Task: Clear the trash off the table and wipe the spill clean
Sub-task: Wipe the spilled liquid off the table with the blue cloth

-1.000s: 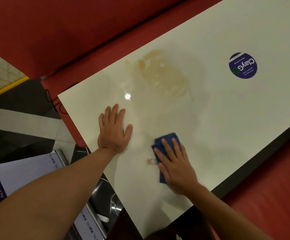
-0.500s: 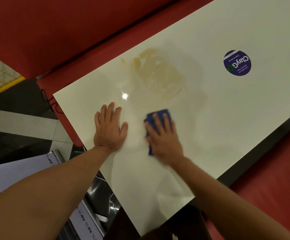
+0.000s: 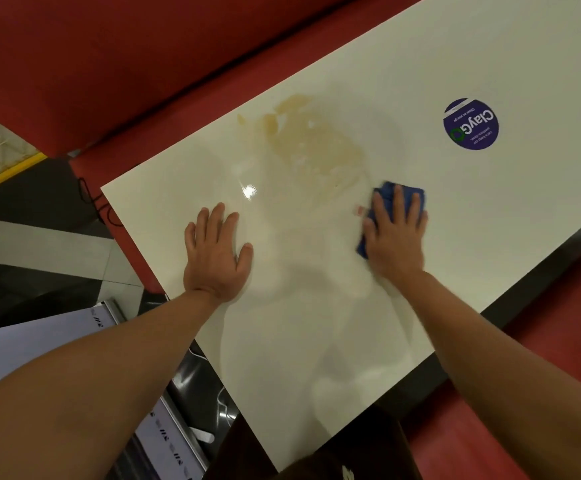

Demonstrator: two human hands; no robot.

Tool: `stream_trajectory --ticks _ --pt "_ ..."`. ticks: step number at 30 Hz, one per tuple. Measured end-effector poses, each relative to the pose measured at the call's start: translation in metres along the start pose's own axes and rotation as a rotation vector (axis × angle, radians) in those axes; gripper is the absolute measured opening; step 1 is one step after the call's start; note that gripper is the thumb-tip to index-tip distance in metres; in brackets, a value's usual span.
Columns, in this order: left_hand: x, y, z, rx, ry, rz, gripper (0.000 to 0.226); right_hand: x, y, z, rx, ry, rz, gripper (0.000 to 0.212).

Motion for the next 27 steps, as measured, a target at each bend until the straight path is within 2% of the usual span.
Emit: stream_trajectory --ticks 2,5,8,10,14,17,19,21,24,27 --pt "0.0 0.0 0.001 0.001 -0.008 0.002 0.063 0.013 0.056 0.004 -0.148 -0.027 0.004 0.058" --pt "0.001 0.001 0.0 -0.005 -0.004 -0.004 0.063 0.031 0.129 -0.061 -0.488 0.016 0.015 0.051" --pt "0.001 0.002 0.001 -0.002 -0.006 -0.009 0.062 0.035 0.115 -0.145 -0.691 0.16 0.023 0.052" --pt "0.001 0.002 0.001 -0.006 -0.01 -0.018 0.062 0.028 0.066 -0.162 -0.691 0.183 0.029 0.053" --pt "0.0 0.001 0.0 -0.011 0.004 -0.034 0.064 0.003 -0.025 -0.1 -0.403 0.143 0.045 0.055" --pt "0.001 0.002 0.001 -0.021 0.007 -0.032 0.063 -0.01 -0.035 -0.017 -0.143 0.059 0.023 0.059" --pt "0.001 0.001 0.001 -0.025 0.006 -0.023 0.062 -0.008 -0.004 0.03 -0.071 0.025 0.001 0.061" --pt "0.001 0.002 0.001 -0.025 0.003 -0.024 0.062 0.002 0.048 0.049 -0.162 0.018 -0.023 0.061" --pt "0.0 0.003 0.0 -0.023 0.005 -0.045 0.063 0.02 0.115 0.004 -0.482 0.012 -0.042 0.053" --pt "0.0 0.003 0.0 -0.027 -0.003 -0.053 0.062 0.026 0.098 -0.079 -0.66 0.129 -0.002 0.052"
Point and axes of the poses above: each hand's wrist, its own z-axis towards the middle knuckle, its own x-axis out of the palm, y = z × x, the point moved 5 cm from there along z, towards the middle knuckle, and after that the axes turned 9 degrees about -x, right-handed, at the moved point
